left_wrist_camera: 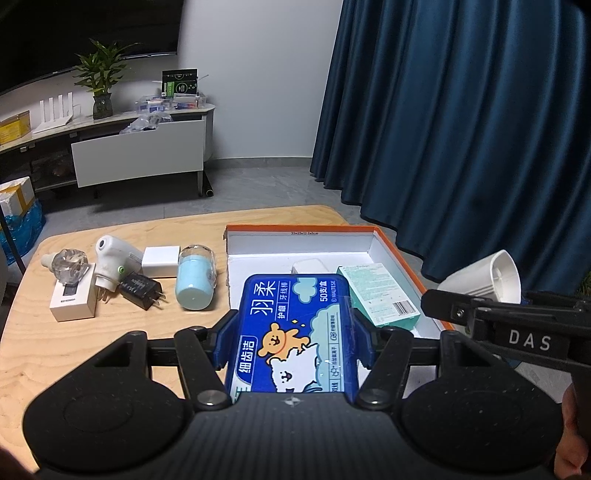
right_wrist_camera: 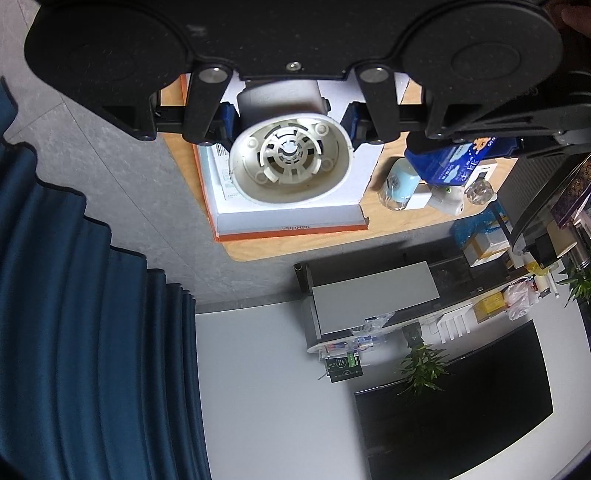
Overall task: Organize rigid objects
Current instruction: 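Carry the blue tin and white repeller over the open box with both grippers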
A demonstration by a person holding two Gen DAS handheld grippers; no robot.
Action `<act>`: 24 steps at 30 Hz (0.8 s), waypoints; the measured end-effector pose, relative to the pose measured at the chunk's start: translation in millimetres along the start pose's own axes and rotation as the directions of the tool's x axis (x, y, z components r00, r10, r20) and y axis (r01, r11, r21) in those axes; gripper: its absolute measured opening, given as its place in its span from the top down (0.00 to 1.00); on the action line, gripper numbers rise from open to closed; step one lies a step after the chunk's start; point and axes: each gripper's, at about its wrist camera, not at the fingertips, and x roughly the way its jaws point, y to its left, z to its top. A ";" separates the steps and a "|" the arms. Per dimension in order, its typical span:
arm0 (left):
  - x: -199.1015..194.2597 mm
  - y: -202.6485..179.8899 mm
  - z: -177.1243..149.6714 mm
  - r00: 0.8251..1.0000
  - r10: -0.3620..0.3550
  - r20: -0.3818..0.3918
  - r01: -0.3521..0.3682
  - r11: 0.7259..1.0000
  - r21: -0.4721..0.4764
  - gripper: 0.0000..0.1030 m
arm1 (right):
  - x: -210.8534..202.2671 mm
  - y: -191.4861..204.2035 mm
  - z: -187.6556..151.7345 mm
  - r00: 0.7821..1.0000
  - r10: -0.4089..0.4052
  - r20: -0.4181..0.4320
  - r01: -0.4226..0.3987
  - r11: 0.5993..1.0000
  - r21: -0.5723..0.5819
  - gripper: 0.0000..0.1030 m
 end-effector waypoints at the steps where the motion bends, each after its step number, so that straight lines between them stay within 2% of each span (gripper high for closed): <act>1: 0.8 -0.6 0.3 1.000 0.000 -0.001 0.000 1.000 0.001 0.39 | 1.8 0.5 1.7 1.000 0.000 0.000 0.000 1.000 0.001 0.39; 24: 25.3 -9.5 4.9 0.999 -0.028 -0.032 0.028 1.000 0.013 0.39 | 33.0 -10.0 18.6 1.000 -0.007 -0.017 0.007 1.000 0.024 0.39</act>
